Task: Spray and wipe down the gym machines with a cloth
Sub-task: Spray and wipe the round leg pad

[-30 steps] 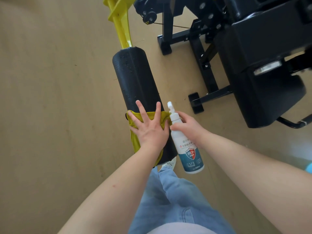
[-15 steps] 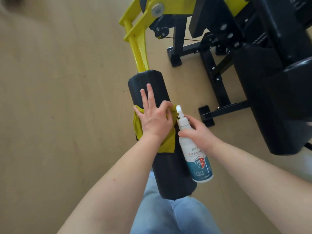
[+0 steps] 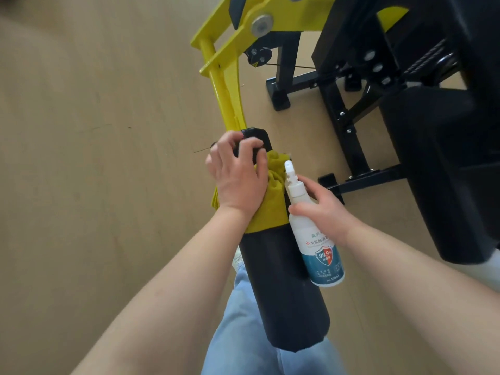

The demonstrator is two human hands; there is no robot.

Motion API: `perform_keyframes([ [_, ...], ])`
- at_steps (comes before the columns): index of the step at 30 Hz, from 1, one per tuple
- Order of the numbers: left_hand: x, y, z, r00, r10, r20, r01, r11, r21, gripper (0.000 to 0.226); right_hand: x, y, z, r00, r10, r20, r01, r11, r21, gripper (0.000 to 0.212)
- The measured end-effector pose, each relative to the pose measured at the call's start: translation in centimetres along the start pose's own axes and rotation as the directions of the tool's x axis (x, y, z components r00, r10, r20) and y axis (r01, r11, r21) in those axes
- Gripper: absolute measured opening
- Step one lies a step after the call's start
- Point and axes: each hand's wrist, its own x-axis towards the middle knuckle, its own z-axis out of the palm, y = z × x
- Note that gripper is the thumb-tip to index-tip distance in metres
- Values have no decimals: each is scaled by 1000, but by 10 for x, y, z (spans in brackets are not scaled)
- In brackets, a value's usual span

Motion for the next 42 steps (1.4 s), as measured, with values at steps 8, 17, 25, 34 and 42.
perform_keyframes([
  [8,-109,18,-3,955,-84,283,15,971,240,48,-2,2,2,999,-19,-33,20,999,35,58],
  [17,-48,-5,7,967,164,197,-195,969,151,13,1,0,4,999,-19,-35,18,999,-33,59],
  [25,42,-14,8,945,-18,327,-39,986,165,20,-1,4,4,998,5,-62,-8,999,-45,69],
  [34,28,-27,-1,867,204,455,-231,973,3,30,-10,4,7,998,-35,-43,33,998,-47,65],
  [42,-58,-15,-12,866,199,458,-176,980,-93,32,-30,14,14,998,-60,-19,60,998,-19,58],
])
